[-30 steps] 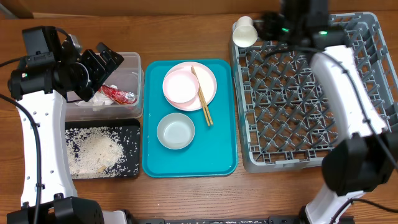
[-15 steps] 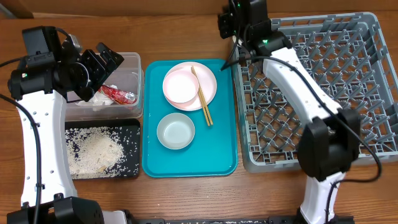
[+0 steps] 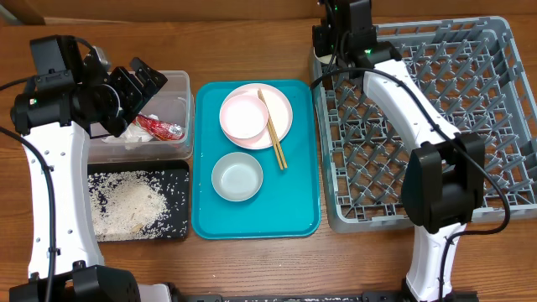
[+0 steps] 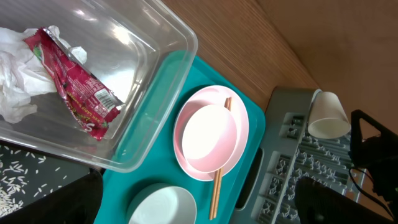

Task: Sort waste into correct bins and load items into the dishwasher
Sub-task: 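Move the right gripper back to the chopsticks on the teal tray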

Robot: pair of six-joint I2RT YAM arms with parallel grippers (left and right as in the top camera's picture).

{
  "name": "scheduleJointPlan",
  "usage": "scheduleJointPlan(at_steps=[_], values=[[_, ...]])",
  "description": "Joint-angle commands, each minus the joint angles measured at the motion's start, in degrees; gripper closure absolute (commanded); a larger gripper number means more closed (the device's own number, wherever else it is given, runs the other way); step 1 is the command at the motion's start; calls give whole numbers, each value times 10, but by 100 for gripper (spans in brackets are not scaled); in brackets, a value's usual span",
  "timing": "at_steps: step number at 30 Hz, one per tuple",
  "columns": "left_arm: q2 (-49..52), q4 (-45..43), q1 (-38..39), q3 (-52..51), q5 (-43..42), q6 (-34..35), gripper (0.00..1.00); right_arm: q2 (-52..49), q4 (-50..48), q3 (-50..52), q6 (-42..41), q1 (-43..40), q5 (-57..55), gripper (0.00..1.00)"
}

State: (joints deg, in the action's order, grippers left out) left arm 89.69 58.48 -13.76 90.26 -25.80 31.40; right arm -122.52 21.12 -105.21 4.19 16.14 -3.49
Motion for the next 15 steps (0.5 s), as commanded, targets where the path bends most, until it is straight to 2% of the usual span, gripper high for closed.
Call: scheduleJointPlan(at_steps=[1, 15], values=[[2, -1, -1, 10, -6, -1, 0, -3, 16, -1, 1, -1, -7, 96], [2, 0, -1, 10, -6, -1, 0, -3, 86, -2, 1, -1, -8, 96]])
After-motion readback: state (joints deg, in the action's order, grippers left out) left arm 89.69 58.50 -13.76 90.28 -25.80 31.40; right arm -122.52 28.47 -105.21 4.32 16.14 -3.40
